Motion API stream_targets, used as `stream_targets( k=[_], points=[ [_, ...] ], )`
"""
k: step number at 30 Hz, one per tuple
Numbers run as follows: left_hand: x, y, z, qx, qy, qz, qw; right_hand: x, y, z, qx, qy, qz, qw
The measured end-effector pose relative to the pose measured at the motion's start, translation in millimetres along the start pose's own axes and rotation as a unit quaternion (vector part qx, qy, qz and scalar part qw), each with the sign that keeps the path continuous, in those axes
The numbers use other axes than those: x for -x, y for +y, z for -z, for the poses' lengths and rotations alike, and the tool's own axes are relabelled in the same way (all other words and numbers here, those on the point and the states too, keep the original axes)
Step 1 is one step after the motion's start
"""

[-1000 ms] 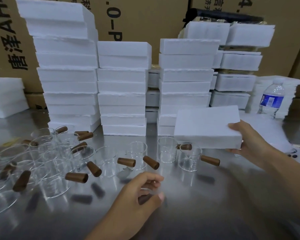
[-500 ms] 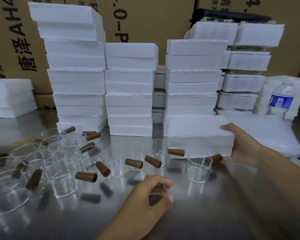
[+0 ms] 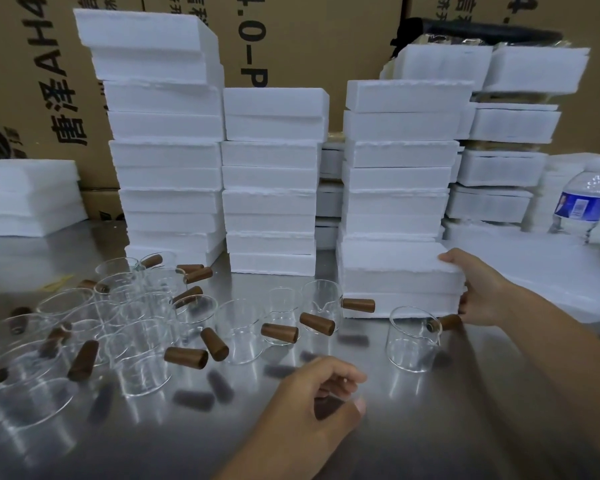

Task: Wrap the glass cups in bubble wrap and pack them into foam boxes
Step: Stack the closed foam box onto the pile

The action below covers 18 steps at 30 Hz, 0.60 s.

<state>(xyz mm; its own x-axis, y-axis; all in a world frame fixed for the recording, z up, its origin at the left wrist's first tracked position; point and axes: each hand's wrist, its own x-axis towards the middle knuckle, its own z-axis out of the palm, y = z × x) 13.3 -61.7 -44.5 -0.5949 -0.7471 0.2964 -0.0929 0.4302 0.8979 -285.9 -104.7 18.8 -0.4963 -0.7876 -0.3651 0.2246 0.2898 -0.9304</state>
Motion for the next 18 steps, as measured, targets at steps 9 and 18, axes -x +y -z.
stream_targets(
  k=[9, 18],
  points=[
    [1, -1, -1, 0.003, -0.002, 0.007, 1.000, 9, 6, -3, 0.078, 0.064, 0.036, 0.994],
    [4, 1, -1, 0.005, 0.008, 0.010, 1.000, 23, 7, -25, 0.223, 0.139, 0.161, 0.951]
  ],
)
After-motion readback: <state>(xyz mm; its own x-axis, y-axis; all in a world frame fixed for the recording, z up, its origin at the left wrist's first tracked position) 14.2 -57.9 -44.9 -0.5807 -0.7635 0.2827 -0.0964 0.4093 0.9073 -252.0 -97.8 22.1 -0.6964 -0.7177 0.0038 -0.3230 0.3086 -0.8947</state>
